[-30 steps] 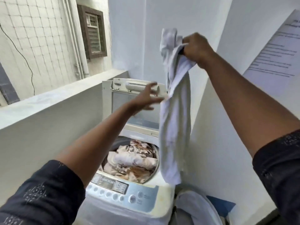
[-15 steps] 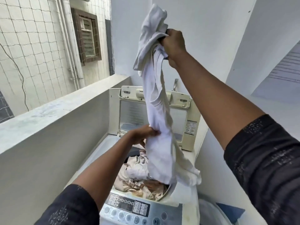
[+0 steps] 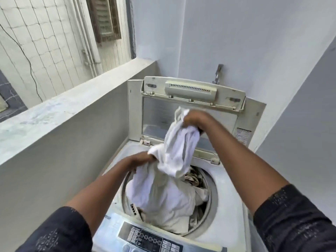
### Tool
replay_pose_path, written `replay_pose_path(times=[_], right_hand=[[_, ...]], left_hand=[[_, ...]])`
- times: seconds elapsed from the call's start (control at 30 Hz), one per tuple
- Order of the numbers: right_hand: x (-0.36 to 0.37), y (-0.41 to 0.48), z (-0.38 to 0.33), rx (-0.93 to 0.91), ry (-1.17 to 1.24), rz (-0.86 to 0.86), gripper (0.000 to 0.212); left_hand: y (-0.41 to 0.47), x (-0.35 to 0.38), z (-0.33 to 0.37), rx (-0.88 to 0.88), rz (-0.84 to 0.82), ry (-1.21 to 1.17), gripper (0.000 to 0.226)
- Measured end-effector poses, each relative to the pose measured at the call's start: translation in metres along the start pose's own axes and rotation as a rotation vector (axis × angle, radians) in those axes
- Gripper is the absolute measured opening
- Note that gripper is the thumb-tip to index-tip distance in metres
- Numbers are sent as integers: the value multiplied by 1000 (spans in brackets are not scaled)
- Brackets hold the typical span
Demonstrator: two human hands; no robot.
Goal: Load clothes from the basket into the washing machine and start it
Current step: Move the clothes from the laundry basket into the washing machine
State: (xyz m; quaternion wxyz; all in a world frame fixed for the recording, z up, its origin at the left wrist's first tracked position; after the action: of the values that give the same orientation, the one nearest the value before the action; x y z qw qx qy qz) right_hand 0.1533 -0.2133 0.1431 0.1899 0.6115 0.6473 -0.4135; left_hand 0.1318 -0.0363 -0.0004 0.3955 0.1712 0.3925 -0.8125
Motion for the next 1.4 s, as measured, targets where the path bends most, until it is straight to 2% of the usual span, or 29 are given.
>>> replay_pose_path(times=[0.07, 0.13, 0.17, 0.23, 0.27, 0.33, 0.37, 0.4, 0.47, 0.6, 0.67, 0.73, 0.83, 0.9, 0.97, 1.07, 1.2, 1.33, 1.4], right_hand=[[28, 17, 39, 176, -76, 93, 30], [53, 21, 72, 310, -108, 219, 43], [72, 25, 83, 302, -144, 195, 46], [124, 30, 105, 231, -244, -25, 58], [149, 26, 117, 209, -284, -139, 73], [191, 21, 144, 208, -314, -270, 104], [209, 20, 156, 207, -305, -303, 114], [226, 18, 165, 211, -294, -332, 122], [255, 16, 181, 257, -262, -384, 135], [304, 13, 196, 366, -190, -476, 145], [328, 18, 195, 384, -150, -461, 143], [353, 33, 191, 395, -117, -423, 138], [375, 68, 175, 369, -67, -329, 120], [380, 101, 166, 316, -48, -299, 112], [376, 131, 161, 262, -51, -282, 113], [367, 155, 162, 226, -83, -297, 122], [353, 154, 165, 206, -121, -334, 132], [347, 139, 167, 230, -170, -370, 138], [336, 131, 167, 238, -182, -365, 139]], left_hand=[[21, 12, -9, 166, 11, 106, 68], [54, 27, -37, 151, 21, 158, 89], [54, 33, -40, 142, 17, 222, 93], [56, 45, -58, 11, 19, 483, 112], [58, 56, -67, -19, -26, 608, 126], [66, 79, -78, -19, -109, 676, 153], [73, 87, -84, -27, -139, 677, 159], [78, 93, -86, -35, -157, 707, 158], [89, 104, -96, -43, -156, 810, 142], [101, 122, -132, -118, -136, 857, 129], [110, 127, -154, -170, -102, 860, 123], [127, 128, -173, -235, -55, 848, 104], [153, 119, -195, -363, 129, 593, 70], [171, 114, -200, -370, 221, 481, 62], [186, 110, -193, -333, 235, 488, 54], [198, 97, -189, -370, 227, 583, 57], [205, 97, -197, -357, 102, 524, 60], [190, 93, -185, -369, -11, 384, 88], [180, 90, -176, -366, -31, 374, 94]])
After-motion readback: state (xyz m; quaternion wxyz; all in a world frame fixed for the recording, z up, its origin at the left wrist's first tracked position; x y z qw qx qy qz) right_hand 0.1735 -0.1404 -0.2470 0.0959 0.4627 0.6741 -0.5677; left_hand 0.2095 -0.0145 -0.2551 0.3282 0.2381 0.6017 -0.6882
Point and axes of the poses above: each hand's wrist, its own y-axis towards the middle knuckle, its own x-axis out of the palm, z = x × y, the point moved 7 cm from there along y, towards the middle knuckle, and after that the axes turned 12 degrees about y, right-handed, at the moved point
